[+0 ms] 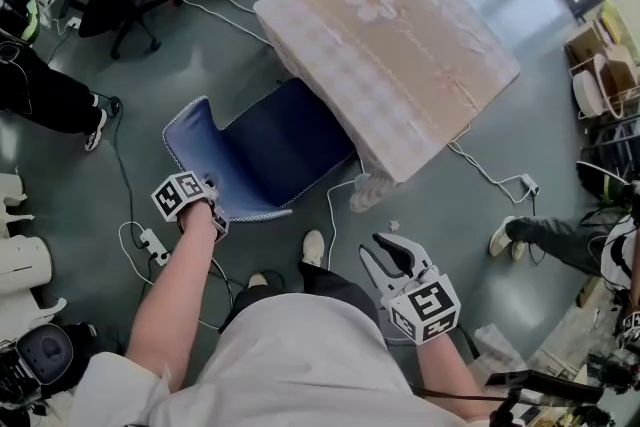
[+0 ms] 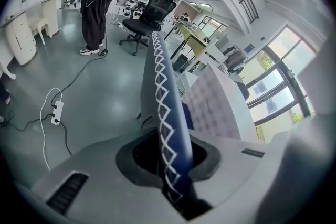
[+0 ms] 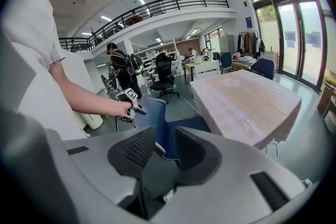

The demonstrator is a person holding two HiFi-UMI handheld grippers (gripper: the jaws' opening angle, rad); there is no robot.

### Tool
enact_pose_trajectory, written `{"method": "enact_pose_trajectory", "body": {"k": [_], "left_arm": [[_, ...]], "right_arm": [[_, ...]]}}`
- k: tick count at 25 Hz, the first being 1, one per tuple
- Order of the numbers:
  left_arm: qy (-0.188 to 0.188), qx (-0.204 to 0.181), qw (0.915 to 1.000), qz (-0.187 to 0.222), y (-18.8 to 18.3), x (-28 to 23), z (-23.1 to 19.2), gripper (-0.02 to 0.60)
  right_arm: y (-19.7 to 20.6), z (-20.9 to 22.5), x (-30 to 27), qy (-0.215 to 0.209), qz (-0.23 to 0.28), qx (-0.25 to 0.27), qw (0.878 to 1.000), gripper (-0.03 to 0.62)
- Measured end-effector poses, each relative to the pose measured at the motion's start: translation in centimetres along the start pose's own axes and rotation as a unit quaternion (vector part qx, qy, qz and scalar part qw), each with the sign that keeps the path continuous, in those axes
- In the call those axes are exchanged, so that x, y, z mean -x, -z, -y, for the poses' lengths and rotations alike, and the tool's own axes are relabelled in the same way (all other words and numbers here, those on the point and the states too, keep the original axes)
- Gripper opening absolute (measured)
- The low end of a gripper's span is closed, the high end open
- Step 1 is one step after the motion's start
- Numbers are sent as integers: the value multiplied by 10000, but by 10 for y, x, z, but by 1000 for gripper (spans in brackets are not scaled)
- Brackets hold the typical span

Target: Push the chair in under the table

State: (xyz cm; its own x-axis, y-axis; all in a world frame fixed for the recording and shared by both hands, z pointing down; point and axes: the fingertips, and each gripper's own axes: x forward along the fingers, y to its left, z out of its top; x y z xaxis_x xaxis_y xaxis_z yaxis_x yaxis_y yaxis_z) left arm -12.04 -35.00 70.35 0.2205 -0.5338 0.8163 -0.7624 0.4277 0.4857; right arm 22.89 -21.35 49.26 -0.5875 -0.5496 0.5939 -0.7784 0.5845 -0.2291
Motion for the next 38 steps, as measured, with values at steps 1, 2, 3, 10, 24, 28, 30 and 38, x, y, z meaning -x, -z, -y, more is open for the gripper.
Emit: {"method": "enact_pose_trajectory", "body": {"k": [1,2,3,10,24,28,30,38], "left_arm": [[4,19,10000,-4,0,-3,7,70],[10,35,10000,-5,1,-6,13,71],[18,48,10000,-4,1,-10,20,71],[44,47,10000,-25,5,-35,62,72],[-161,-144,9998,-38,1,-50,79,92],[-737,-579,9955,-129,1,-46,69,168],[-950,-842,9919,-17,-5,-40,67,215],[-246,-1338,9876,782,-43,19,95,219]], "right_arm": [[0,5,1,12,-3,-31,10000,124],[0,9,2,16,-4,-57,10000,124],[1,13,2,14,-5,-80,10000,124],[8,40,6,55,-24,-259,9996,124],[11,62,0,-27,-20,-385,9993,124],[10,59,-7,-165,-6,-336,9993,124],[11,60,-9,-185,-16,-303,9994,124],[8,46,-13,-162,133,-90,9997,124]]}}
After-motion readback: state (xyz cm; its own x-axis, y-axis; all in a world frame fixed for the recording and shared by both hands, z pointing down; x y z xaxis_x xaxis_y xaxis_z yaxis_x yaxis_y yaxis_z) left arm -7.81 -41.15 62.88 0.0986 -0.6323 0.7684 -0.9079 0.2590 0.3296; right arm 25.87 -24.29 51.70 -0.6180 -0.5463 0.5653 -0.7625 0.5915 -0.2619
